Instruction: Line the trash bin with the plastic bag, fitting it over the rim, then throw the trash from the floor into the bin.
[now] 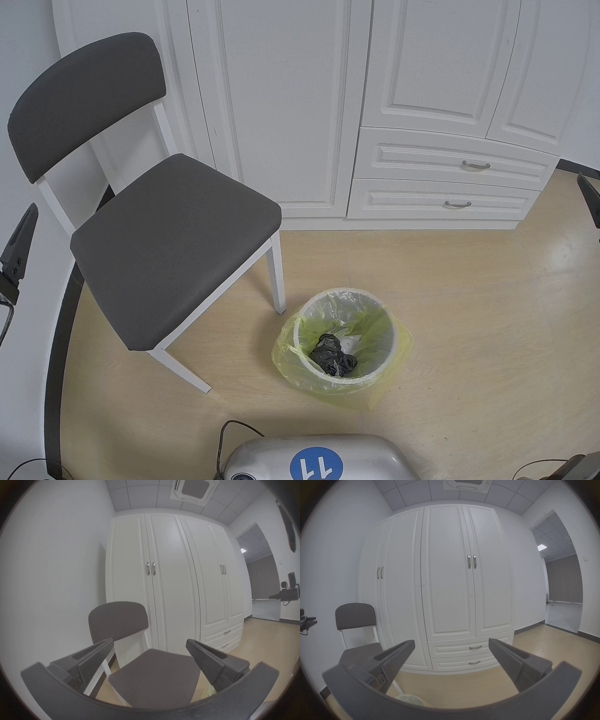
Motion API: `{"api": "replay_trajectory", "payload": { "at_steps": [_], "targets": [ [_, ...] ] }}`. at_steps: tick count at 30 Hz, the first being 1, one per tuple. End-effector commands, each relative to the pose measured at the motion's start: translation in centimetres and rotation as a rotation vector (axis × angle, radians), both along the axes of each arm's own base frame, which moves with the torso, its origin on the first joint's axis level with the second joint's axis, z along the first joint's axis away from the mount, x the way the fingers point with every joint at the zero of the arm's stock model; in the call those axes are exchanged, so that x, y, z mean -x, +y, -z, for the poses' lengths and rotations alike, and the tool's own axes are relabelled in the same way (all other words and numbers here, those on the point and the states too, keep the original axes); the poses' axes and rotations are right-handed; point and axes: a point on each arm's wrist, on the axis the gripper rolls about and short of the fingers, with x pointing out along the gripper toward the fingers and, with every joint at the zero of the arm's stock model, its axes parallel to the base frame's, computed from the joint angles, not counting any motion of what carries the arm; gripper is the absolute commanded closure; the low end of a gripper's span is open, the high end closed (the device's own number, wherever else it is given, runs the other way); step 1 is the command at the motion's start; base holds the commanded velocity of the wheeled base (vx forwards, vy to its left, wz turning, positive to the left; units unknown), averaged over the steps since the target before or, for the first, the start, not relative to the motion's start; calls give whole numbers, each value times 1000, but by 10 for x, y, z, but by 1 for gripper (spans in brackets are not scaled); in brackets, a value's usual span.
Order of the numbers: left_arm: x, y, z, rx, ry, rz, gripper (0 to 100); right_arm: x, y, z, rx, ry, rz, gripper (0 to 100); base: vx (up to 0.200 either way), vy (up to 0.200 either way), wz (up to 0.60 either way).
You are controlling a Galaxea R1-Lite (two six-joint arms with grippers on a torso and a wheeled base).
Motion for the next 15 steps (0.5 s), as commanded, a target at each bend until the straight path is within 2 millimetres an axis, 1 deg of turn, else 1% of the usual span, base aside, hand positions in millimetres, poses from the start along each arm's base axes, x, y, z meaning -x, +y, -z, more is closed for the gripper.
{"api": "replay_trajectory", "payload": {
  "at_steps": [1,4,5,6,10,15],
  "targets": [
    [45,1,-44,-1,-103,3,0,32,-2,-37,-39,-88,-19,0,0,0,0],
    [62,1,-50,-2,-63,7,0,48,-3,-46,-59,-95,-33,0,0,0,0],
    [62,1,-50,-3,-61,8,0,48,-2,-45,-59,-93,-35,0,0,0,0],
    [68,1,-52,-2,-55,8,0,58,-3,-48,-54,-102,-52,0,0,0,0],
    [75,1,-53,-4,-71,9,0,77,-3,-54,-35,-125,-87,0,0,0,0],
    [80,1,-54,-5,-86,8,0,96,-4,-67,-35,-156,-87,0,0,0,0]
  ]
}}
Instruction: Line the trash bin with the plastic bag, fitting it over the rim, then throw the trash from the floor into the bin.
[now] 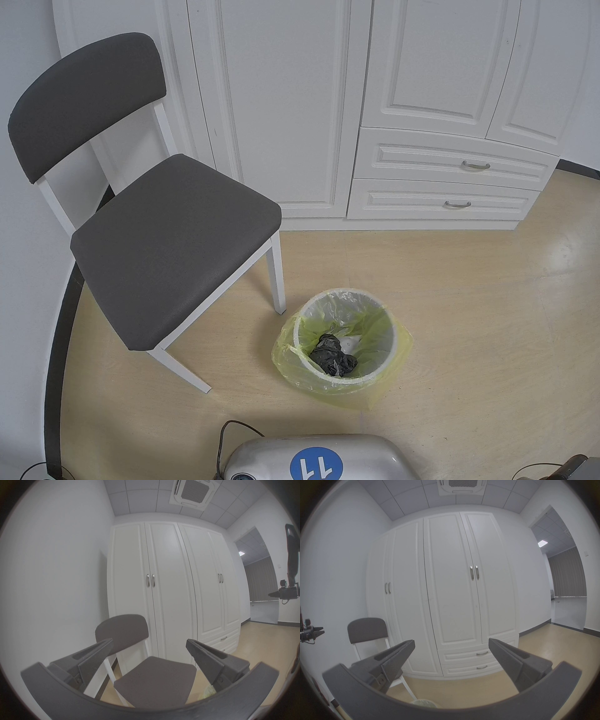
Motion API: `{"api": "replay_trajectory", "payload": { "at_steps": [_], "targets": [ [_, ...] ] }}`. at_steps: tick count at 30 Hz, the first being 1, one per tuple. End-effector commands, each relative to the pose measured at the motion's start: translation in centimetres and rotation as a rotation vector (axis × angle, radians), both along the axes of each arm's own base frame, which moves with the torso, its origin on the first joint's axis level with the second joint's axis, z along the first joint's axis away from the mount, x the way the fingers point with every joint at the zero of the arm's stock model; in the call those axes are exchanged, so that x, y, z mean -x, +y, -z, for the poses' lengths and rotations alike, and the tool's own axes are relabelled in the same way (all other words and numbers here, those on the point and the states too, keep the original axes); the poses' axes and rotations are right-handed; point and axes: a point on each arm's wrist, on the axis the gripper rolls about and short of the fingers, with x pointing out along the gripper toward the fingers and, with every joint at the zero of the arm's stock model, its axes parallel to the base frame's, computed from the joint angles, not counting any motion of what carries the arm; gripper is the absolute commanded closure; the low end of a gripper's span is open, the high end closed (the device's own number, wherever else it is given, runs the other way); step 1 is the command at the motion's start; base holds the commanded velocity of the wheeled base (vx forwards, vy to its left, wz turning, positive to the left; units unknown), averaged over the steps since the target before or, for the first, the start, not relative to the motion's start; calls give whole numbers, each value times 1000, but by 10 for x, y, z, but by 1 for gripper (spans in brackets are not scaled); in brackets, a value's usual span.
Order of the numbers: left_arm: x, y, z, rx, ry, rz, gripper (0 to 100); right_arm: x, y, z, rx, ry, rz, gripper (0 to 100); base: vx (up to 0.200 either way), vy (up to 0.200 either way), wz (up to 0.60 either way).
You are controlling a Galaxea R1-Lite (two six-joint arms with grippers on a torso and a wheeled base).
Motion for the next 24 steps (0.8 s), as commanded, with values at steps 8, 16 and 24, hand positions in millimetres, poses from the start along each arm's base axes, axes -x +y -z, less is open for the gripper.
{"api": "replay_trajectory", "payload": {
  "at_steps": [8,16,24],
  "targets": [
    [33,1,-14,0,-137,1,0,67,-4,-28,-8,-167,2,0,0,0,0],
    [46,1,-14,-2,-180,-1,0,113,-5,-26,3,-246,-1,0,0,0,0],
    [59,1,-11,-21,-200,-11,0,153,-4,-14,17,-292,-7,0,0,0,0]
  ]
}}
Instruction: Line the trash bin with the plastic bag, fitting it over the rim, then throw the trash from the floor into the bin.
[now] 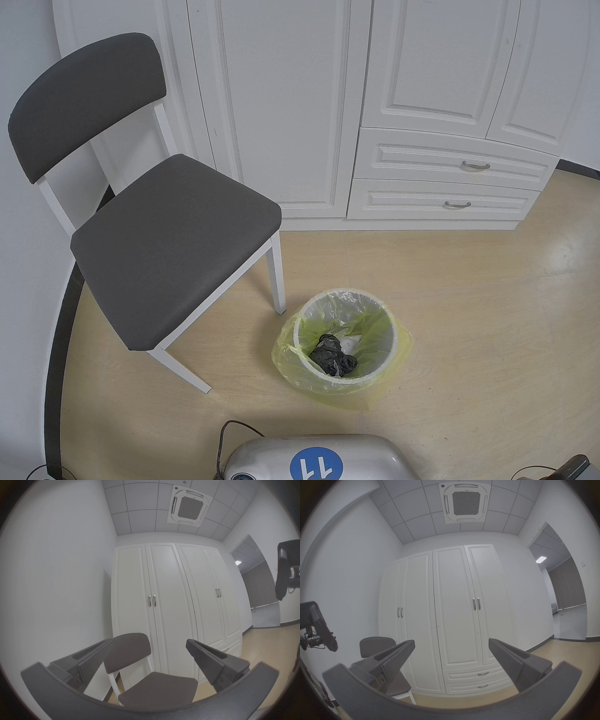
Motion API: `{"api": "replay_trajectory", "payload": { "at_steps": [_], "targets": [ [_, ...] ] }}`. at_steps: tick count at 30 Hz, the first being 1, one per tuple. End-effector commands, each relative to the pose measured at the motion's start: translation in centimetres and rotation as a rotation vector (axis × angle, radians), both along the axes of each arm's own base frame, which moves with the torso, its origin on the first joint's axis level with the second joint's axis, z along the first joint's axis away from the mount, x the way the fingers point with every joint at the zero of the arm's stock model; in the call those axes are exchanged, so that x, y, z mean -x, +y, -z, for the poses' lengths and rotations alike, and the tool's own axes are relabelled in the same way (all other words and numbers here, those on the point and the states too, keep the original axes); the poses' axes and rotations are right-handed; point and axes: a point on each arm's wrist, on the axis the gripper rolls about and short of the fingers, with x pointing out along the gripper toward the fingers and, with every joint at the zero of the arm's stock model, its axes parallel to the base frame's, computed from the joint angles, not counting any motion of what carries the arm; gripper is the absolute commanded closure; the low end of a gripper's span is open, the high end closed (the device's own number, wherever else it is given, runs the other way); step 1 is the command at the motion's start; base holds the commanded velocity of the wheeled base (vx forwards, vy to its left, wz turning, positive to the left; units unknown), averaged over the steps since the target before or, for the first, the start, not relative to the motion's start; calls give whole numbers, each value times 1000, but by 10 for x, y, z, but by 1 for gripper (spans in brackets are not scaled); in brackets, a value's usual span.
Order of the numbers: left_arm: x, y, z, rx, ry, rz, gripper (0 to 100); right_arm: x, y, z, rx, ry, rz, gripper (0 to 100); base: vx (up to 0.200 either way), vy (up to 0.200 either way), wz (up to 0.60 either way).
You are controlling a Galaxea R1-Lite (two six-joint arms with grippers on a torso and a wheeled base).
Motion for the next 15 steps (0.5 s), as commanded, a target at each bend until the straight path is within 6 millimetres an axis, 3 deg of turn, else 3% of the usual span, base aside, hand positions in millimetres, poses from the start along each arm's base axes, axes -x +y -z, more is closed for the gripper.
{"api": "replay_trajectory", "payload": {
  "at_steps": [1,15],
  "targets": [
    [11,0,3,-12,-17,-9,0,29,0,6,1,-76,3,0,0,0,0],
    [34,1,15,-16,0,0,0,70,1,45,-7,-86,13,0,0,0,0]
  ]
}}
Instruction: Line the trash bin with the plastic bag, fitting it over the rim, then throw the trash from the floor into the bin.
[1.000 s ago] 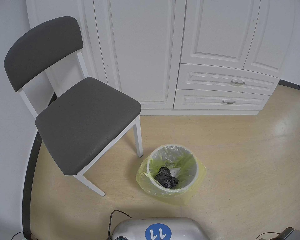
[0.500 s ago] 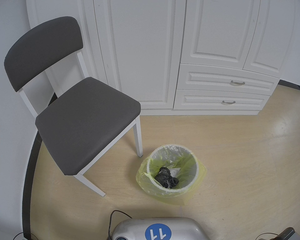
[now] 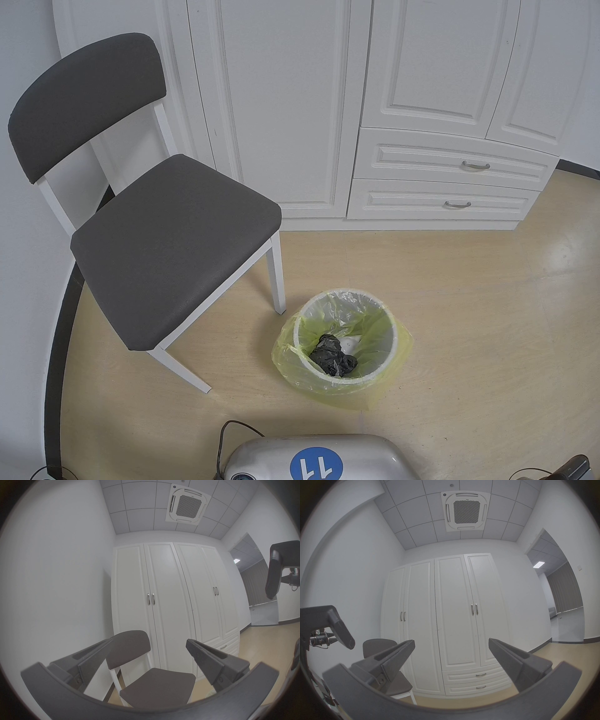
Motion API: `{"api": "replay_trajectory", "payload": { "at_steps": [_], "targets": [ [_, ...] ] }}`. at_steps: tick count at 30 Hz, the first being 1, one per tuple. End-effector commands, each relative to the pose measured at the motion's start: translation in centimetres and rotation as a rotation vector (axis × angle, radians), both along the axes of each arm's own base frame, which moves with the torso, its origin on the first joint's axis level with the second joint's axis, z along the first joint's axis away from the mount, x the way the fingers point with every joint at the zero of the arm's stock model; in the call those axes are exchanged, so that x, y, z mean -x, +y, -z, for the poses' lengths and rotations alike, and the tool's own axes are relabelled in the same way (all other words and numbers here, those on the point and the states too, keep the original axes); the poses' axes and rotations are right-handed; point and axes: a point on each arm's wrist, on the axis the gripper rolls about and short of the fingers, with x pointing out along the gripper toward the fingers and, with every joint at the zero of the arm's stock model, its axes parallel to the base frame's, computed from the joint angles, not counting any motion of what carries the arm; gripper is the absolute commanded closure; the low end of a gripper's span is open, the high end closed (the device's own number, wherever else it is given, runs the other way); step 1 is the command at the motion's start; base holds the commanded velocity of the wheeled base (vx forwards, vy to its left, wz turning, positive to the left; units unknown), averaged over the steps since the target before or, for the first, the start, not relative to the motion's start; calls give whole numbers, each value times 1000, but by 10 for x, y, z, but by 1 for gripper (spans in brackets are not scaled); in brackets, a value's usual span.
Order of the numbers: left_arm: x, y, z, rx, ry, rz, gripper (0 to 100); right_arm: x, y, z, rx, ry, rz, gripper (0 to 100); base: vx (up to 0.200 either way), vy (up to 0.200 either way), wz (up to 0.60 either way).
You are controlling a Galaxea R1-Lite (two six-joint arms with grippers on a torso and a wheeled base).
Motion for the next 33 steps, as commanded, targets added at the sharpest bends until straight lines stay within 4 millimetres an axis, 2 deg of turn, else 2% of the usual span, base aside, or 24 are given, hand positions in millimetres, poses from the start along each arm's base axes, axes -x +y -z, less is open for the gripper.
{"api": "replay_trajectory", "payload": {
  "at_steps": [1,7,10,14,25,26,33],
  "targets": [
    [12,0,4,0,-25,1,0,21,0,17,-7,-43,-4,0,0,0,0],
    [23,1,14,0,-13,1,0,32,-3,40,-29,-70,-24,0,0,0,0],
    [25,1,16,0,-8,1,0,34,-3,42,-30,-73,-22,0,0,0,0],
    [34,1,29,0,15,3,0,37,0,56,-51,-85,-24,0,0,0,0],
    [35,1,49,-2,36,6,0,33,0,59,-83,-68,-25,0,0,0,0],
    [36,1,59,-2,41,6,0,32,0,60,-83,-63,-25,0,0,0,0],
    [32,2,80,-2,71,21,0,26,0,63,-85,-42,-22,0,0,0,0]
  ]
}}
